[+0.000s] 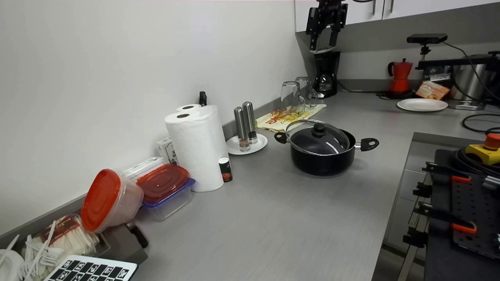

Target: Uncover the pot and put the lid on the counter

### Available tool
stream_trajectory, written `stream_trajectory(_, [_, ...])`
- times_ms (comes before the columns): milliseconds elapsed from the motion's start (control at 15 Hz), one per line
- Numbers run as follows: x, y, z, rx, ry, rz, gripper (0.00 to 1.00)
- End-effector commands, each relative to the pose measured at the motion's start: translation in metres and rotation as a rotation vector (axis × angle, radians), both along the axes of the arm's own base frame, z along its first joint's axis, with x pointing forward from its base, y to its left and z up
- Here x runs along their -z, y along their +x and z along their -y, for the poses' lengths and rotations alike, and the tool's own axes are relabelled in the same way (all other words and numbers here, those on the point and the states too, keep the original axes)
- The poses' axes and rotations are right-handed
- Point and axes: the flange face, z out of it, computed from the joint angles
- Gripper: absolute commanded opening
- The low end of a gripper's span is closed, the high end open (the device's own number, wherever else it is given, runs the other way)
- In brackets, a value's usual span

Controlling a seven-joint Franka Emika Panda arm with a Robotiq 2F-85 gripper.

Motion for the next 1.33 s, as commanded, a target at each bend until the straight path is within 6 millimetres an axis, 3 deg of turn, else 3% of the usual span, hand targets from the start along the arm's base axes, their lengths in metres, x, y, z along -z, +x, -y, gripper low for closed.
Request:
stream_trajectory(0, [0.031,0.04,0.029,0.011,0.1,-0.088,1.0])
stream_trajectory(400, [0.122,0.082,0.057,0.027,0.249,-0.284,1.0])
stream_trajectory(667, [0.172,0.095,0.067,0.059,0.304,-0.409,1.0])
stream_trajectory(1267, [0.222,0.09,0.103,0.166,0.36,-0.536,1.0])
